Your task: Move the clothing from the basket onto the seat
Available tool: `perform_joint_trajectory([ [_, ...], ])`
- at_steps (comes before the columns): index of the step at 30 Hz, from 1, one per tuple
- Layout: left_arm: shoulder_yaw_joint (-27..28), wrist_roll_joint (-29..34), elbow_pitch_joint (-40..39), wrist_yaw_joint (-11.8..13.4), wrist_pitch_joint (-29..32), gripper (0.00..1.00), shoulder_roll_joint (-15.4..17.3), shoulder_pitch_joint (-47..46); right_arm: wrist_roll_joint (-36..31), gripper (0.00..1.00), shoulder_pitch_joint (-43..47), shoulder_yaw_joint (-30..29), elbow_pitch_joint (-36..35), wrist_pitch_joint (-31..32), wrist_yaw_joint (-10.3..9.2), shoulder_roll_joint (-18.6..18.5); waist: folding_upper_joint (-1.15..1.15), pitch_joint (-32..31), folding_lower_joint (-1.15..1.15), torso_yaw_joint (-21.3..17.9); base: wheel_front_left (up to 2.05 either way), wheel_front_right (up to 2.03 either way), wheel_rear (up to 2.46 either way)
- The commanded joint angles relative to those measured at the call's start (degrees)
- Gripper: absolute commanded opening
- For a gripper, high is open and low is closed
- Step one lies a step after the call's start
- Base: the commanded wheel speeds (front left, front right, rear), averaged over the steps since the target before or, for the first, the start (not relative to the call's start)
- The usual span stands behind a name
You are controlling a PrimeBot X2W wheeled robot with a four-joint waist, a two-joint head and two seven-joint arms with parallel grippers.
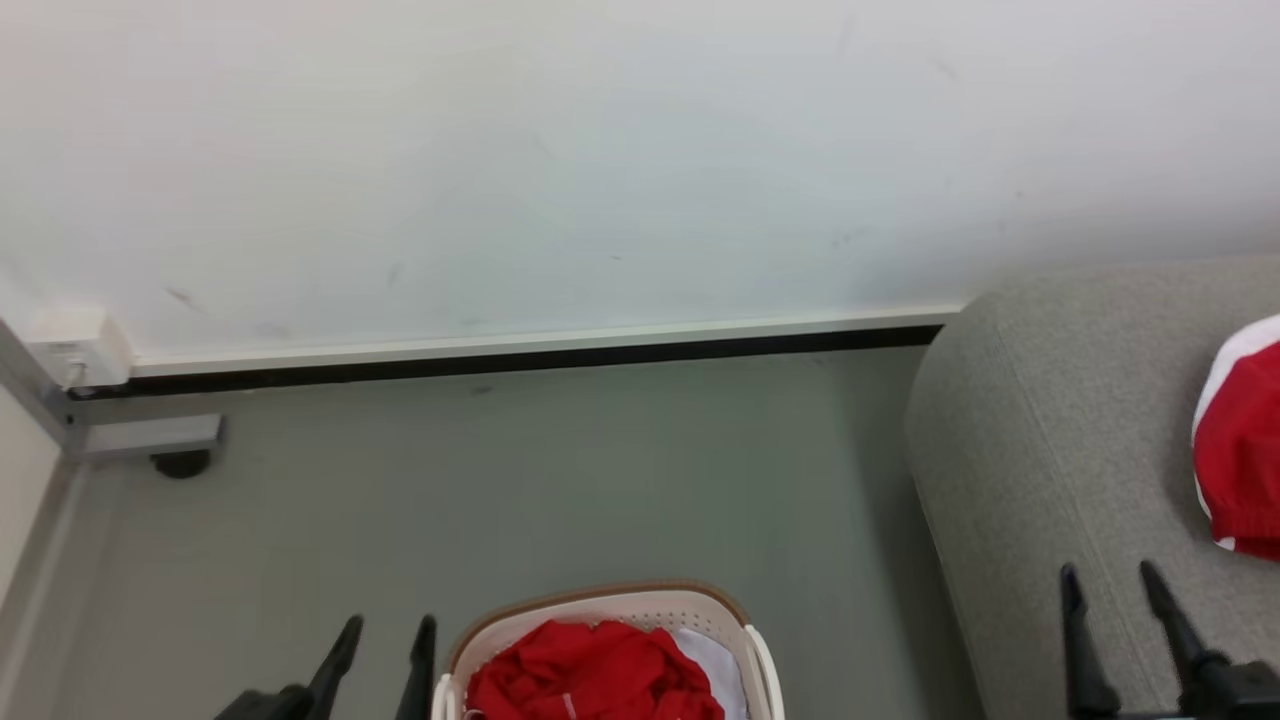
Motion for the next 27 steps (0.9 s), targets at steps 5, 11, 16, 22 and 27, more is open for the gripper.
perform_joint_trajectory([
  [5, 5.4, 3.3, 1.6, -2.0, 0.0, 1.0, -2.9, 4.1, 3.0, 1.0, 3.2, 5.3, 1.7, 0.0, -0.14, 0.0, 0.0, -2.2, 0.02, 2.7, 0.0, 0.0, 0.0],
  [11, 8.6, 5.8, 2.6, -4.3, 0.0, 1.0, -4.6, 5.8, 4.7, 1.0, 3.4, 8.2, 3.7, 0.0, -0.14, 0.0, 0.0, -2.7, 0.02, 3.8, 0.0, 0.0, 0.0],
  [16, 10.4, 8.0, 3.0, -5.7, 0.0, 1.0, -6.0, 5.8, 5.0, 1.0, 2.9, 8.9, 5.0, 0.0, -0.14, 0.0, 0.0, -2.9, 0.02, 4.5, 0.0, 0.0, 0.0],
  [22, 11.8, 9.3, 2.8, -6.8, 0.0, 1.0, -7.1, 5.7, 4.5, 1.0, 2.3, 8.9, 5.6, 0.0, -0.14, 0.0, 0.0, -2.7, 0.02, 4.5, 0.0, 0.0, 0.0],
  [27, 11.7, 10.3, 2.9, -7.4, 0.0, 1.0, -7.6, 4.8, 5.2, 1.0, 1.3, 9.4, 5.5, 0.0, -0.14, 0.0, 0.0, -1.5, 0.02, 3.1, 0.0, 0.0, 0.0],
])
